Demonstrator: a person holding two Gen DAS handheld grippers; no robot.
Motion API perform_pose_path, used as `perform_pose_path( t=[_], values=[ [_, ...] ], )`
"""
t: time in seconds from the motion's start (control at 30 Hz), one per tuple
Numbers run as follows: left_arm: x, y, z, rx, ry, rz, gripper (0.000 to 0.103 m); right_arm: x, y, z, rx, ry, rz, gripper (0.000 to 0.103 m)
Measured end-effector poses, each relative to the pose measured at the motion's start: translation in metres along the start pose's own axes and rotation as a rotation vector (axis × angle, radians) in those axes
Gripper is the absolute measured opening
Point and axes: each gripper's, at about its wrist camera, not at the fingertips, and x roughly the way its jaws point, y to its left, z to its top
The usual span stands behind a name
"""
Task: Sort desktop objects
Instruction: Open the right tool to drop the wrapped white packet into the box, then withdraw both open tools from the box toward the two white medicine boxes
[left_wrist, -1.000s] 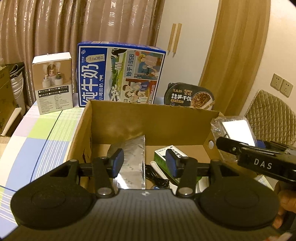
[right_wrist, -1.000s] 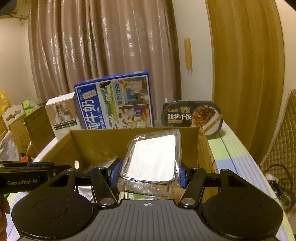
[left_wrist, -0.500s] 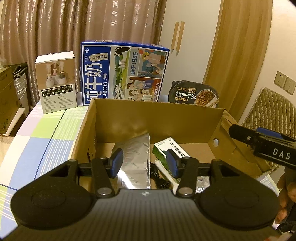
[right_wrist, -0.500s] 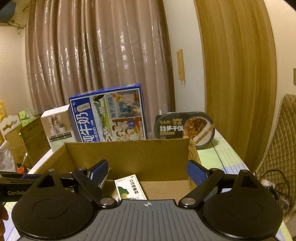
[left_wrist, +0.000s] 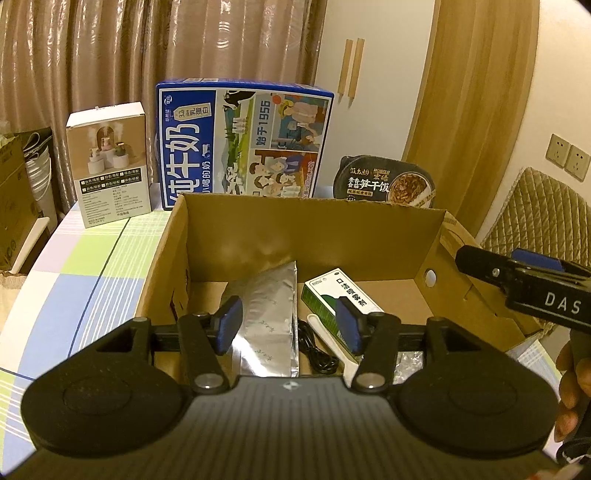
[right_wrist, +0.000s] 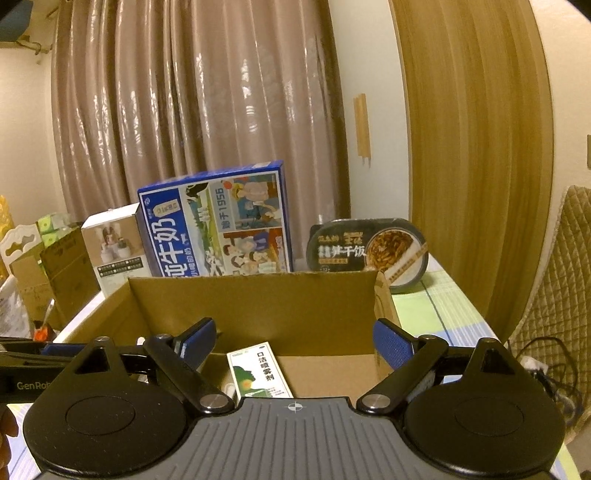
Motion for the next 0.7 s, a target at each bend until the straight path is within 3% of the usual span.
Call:
perform_pose_path(
  t=[0.37,0.47,0.53,0.7],
  values=[
    [0.0,-0.006,-0.005,0.03,0.009,0.014,0.064,-0.008,-0.004,0.0,-0.018,-0.004,-0.017,0.089],
    [-0.002,-0.009,-0.007,0.049,0.009,0.02,0.071,-0.014,-0.006,0.001,-0.014,0.003,-0.029,0.095],
    [-0.006,-0.012,-0.009,0.06,0.005,0.023,0.083,-0.02,-0.007,0.002,-0.007,-0.01,-0.037,0.099],
    [-0.02,-0.017,-0.016,0.089,-0.007,0.021,0.092,-0.032,-0.011,0.001,-0.008,-0.02,-0.049,0.101]
  ],
)
